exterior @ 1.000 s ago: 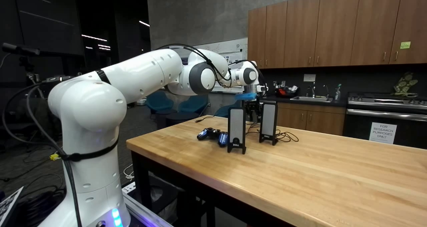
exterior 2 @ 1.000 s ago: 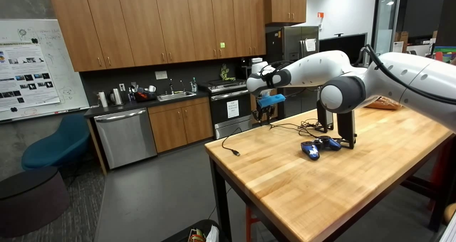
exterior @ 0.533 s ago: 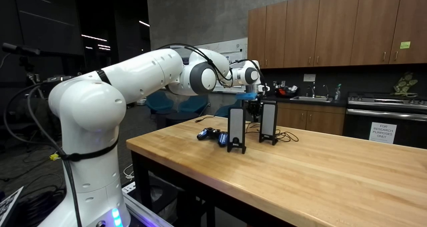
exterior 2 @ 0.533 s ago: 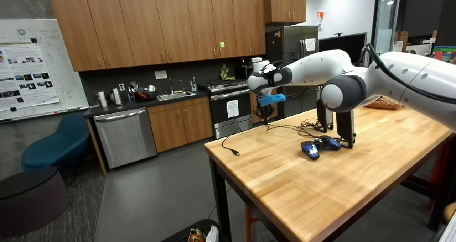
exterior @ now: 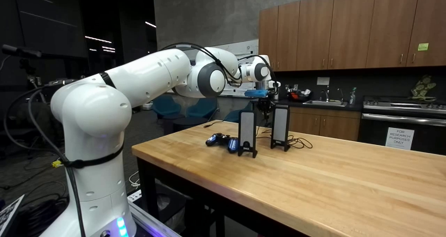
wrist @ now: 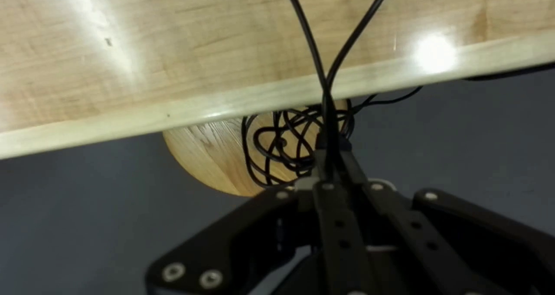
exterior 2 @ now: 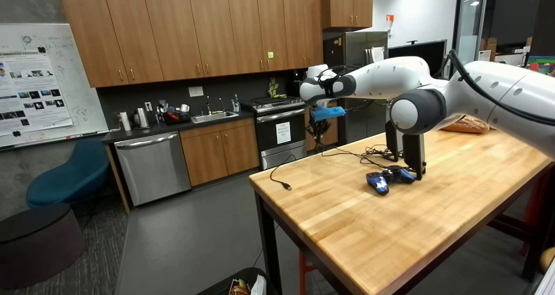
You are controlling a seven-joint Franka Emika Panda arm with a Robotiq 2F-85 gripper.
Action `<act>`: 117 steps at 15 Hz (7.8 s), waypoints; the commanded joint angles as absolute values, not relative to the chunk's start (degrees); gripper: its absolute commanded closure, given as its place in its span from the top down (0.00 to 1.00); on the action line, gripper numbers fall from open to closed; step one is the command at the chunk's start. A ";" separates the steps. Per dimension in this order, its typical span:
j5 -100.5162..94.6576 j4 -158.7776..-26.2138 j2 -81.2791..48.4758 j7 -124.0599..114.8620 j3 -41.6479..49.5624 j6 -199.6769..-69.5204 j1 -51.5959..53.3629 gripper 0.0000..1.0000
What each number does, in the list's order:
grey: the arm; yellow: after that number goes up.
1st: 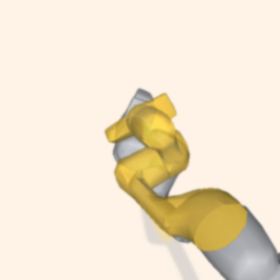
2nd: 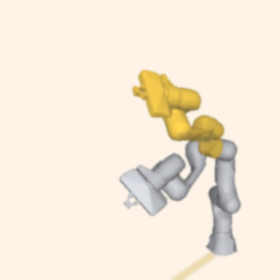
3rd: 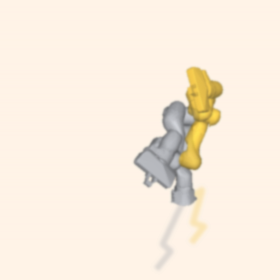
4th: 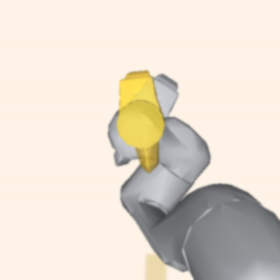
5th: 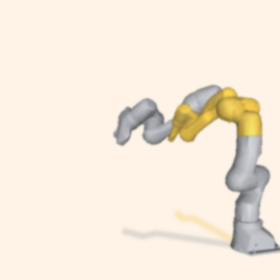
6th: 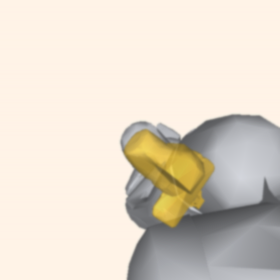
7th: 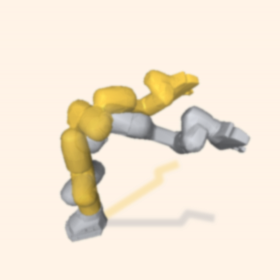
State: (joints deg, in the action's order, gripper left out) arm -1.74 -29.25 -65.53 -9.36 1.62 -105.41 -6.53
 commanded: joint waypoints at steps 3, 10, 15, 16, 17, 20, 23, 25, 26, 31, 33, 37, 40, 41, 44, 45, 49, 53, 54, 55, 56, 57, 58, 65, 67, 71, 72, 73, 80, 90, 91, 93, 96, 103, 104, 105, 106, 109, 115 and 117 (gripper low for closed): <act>-1.64 -28.73 -62.01 -6.27 0.76 -102.83 -6.84 0.02; -0.22 -21.37 -63.44 1.43 0.57 -98.06 -9.87 0.02; 1.62 -17.70 -64.22 6.15 -0.35 -98.11 -11.77 0.02; 1.87 -17.17 -64.22 7.31 -0.60 -98.11 -11.92 0.02; 2.19 -20.57 -61.91 8.87 -0.92 -99.71 -12.45 0.02; 2.40 -21.52 -61.03 13.51 -1.36 -100.12 -13.68 0.02; 2.18 -21.90 -60.44 17.09 -1.22 -98.43 -15.01 0.02; 2.39 -22.14 -60.11 19.90 -1.47 -97.01 -16.20 0.02; 2.22 -22.15 -60.16 21.55 -1.41 -96.58 -16.70 0.02; 1.43 -21.31 -61.66 22.54 -0.72 -93.63 -16.59 0.33; 1.61 -19.62 -63.00 21.76 -0.81 -92.19 -16.35 0.43; 0.54 -19.90 -63.47 18.83 0.05 -90.37 -13.86 0.69; 0.60 -19.80 -65.32 13.35 0.00 -88.81 -10.42 0.89; 0.58 -19.79 -66.22 11.74 -0.04 -89.18 -9.18 0.96; 0.39 -18.22 -69.81 6.35 0.13 -91.26 -4.89 1.00; 0.33 -18.20 -70.37 4.98 0.28 -91.70 -4.24 1.00; 0.69 -19.92 -70.82 -0.46 0.47 -94.98 -3.46 1.00; 0.54 -20.24 -70.74 -3.82 1.14 -97.03 -4.43 1.00; 0.55 -20.72 -70.36 -4.49 1.34 -96.81 -4.64 1.00; 0.35 -21.18 -70.07 -4.88 1.63 -95.89 -4.78 1.00; 0.35 -21.15 -70.13 -4.68 1.77 -94.73 -4.97 1.00; 0.08 -21.17 -70.08 -4.63 2.17 -92.36 -4.91 1.00; -0.21 -21.16 -70.19 -4.82 2.59 -91.11 -4.81 1.00; -0.59 -20.29 -70.92 -5.97 3.78 -85.58 -5.03 0.60; -0.53 -20.39 -70.98 -5.95 3.99 -84.55 -5.02 0.44; -0.49 -20.57 -71.01 -5.66 4.00 -82.73 -4.78 0.13; -0.57 -20.50 -71.06 -5.66 4.05 -82.38 -4.68 0.05; -0.53 -20.34 -71.10 -5.34 3.97 -82.08 -4.68 0.01; -0.25 -21.90 -68.17 -3.73 2.96 -84.10 -5.67 0.01; -0.61 -22.06 -66.31 0.49 3.09 -89.04 -8.76 0.01; -0.81 -22.09 -66.47 1.56 3.19 -89.39 -8.95 0.01; -0.99 -22.36 -66.97 4.13 3.16 -90.24 -9.30 0.01; -1.17 -21.43 -68.01 7.12 3.15 -90.54 -9.50 0.01; -1.44 -17.79 -70.97 6.81 3.97 -90.83 -9.23 0.01; -1.94 -21.46 -68.95 7.00 3.66 -92.40 -9.31 0.01; -2.02 -22.14 -68.57 7.17 3.59 -92.67 -9.37 0.01; -2.14 -21.44 -68.91 7.37 3.60 -92.37 -9.49 0.01; -2.64 -21.26 -69.03 7.98 3.66 -91.30 -9.73 0.01; -2.90 -21.33 -69.28 8.60 3.72 -90.07 -10.45 0.27; -3.16 -21.44 -69.37 8.49 3.90 -89.94 -10.64 0.40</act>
